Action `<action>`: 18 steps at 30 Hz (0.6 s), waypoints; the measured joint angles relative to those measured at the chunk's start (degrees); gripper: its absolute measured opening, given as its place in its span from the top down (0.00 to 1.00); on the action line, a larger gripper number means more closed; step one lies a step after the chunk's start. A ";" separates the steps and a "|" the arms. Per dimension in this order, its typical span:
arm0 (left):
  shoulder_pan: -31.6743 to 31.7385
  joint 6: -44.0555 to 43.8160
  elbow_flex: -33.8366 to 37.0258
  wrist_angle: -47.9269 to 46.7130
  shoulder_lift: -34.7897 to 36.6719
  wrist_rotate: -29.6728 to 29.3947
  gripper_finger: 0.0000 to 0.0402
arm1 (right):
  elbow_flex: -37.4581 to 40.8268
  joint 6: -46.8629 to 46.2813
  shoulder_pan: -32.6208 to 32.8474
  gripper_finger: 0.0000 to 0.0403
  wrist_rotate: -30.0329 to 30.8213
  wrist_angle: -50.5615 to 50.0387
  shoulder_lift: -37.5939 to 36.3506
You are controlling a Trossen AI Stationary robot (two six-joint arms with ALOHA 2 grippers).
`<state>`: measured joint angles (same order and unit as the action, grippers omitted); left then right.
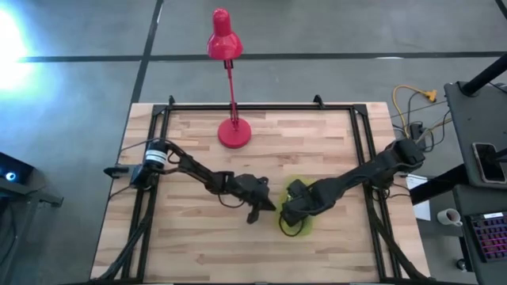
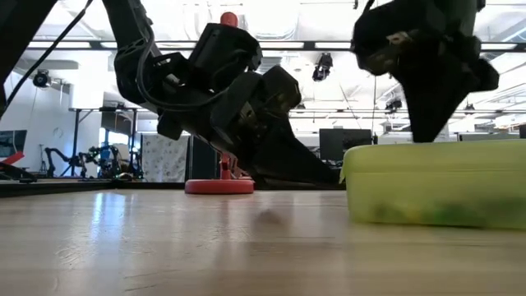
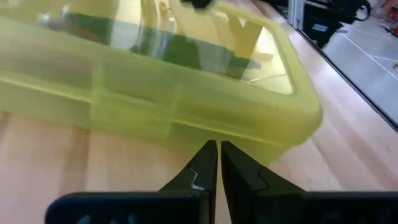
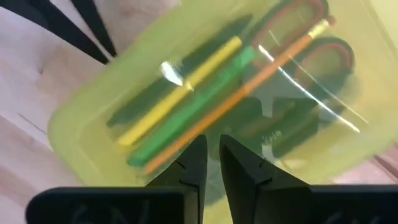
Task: Pick & place school supplies into a supply box
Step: Close the yellow supply box
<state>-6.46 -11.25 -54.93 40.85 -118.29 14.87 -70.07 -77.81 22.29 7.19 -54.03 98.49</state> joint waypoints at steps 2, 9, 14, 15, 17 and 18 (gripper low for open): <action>0.14 0.01 0.30 0.15 0.48 -1.80 0.99 | 0.25 0.67 -0.49 0.90 0.53 1.54 0.79; 1.25 0.16 1.05 0.12 2.07 -4.71 0.99 | 3.23 1.40 -0.99 0.90 -0.01 5.20 2.96; 1.64 0.16 1.02 0.10 2.31 -4.91 0.99 | 4.29 1.58 -0.90 0.91 -1.04 6.24 3.00; 1.64 0.18 0.99 0.10 2.31 -4.91 0.99 | 4.36 1.92 -0.93 0.91 -1.39 6.27 2.96; 1.64 0.41 0.78 0.10 2.31 -4.91 0.99 | 4.38 2.79 -1.05 0.91 -1.67 6.52 2.97; 1.64 0.86 0.72 0.10 2.31 -4.91 0.99 | 4.42 2.99 -1.05 0.91 -1.76 6.68 2.98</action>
<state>-4.82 -10.38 -54.21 40.95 -115.98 9.96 -65.65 -74.82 21.23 5.43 -47.35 101.47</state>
